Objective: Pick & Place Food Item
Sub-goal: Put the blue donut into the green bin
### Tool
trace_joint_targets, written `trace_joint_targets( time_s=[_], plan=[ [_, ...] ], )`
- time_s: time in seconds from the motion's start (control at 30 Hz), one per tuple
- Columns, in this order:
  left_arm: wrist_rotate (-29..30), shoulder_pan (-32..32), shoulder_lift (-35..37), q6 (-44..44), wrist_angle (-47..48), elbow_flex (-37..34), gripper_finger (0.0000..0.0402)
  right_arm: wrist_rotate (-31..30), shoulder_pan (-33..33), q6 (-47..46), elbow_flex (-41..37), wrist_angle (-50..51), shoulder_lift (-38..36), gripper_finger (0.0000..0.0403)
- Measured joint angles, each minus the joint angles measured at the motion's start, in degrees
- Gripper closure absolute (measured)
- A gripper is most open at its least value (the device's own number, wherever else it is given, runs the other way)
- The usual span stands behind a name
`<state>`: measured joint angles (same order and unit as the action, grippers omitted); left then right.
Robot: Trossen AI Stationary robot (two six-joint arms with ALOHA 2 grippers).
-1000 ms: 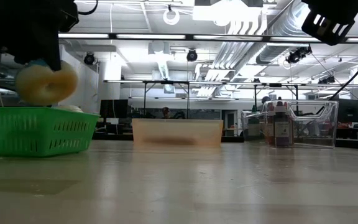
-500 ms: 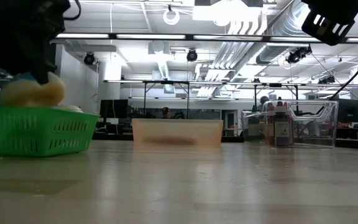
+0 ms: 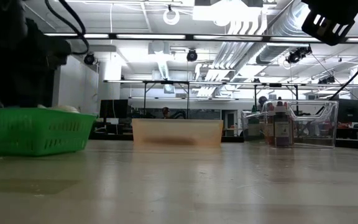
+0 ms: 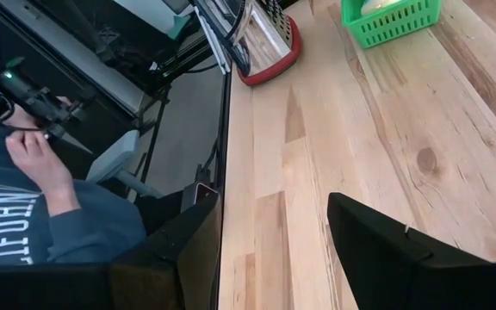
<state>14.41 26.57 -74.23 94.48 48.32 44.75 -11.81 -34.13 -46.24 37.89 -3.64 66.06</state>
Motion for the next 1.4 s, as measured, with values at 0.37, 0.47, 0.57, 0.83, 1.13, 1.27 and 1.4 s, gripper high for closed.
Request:
trace_joint_targets(
  time_s=[0.37,0.47,0.57,0.83,1.13,1.27,1.4],
  plan=[
    [-6.12,-5.61,-5.02,-6.48,-2.83,0.00,0.0303,0.02,0.01,0.02,0.00,0.00,0.00,0.0199],
    [-6.06,-6.71,-4.34,-8.89,-3.16,0.02,0.0303,0.01,0.02,0.01,0.00,0.01,0.00,0.0199],
    [-5.95,-7.36,-3.77,-11.16,-3.53,0.01,0.0303,0.02,0.00,0.02,-0.02,0.00,0.00,0.0199],
    [-6.04,-7.46,-1.92,-12.65,-3.58,0.00,0.0272,0.01,0.02,0.01,-0.02,0.00,0.00,0.0199],
    [-6.42,-7.44,-1.71,-13.49,-4.15,0.02,0.0224,0.00,0.01,0.00,-0.02,0.00,0.00,0.0199],
    [-6.93,-7.44,-1.18,-13.57,-4.84,0.02,0.0222,0.01,0.00,0.01,0.00,0.00,0.00,0.0199],
    [-7.14,-7.44,-0.16,-13.62,-5.09,0.04,0.0222,0.00,0.01,0.01,-0.01,0.00,0.00,0.0199]
  ],
)
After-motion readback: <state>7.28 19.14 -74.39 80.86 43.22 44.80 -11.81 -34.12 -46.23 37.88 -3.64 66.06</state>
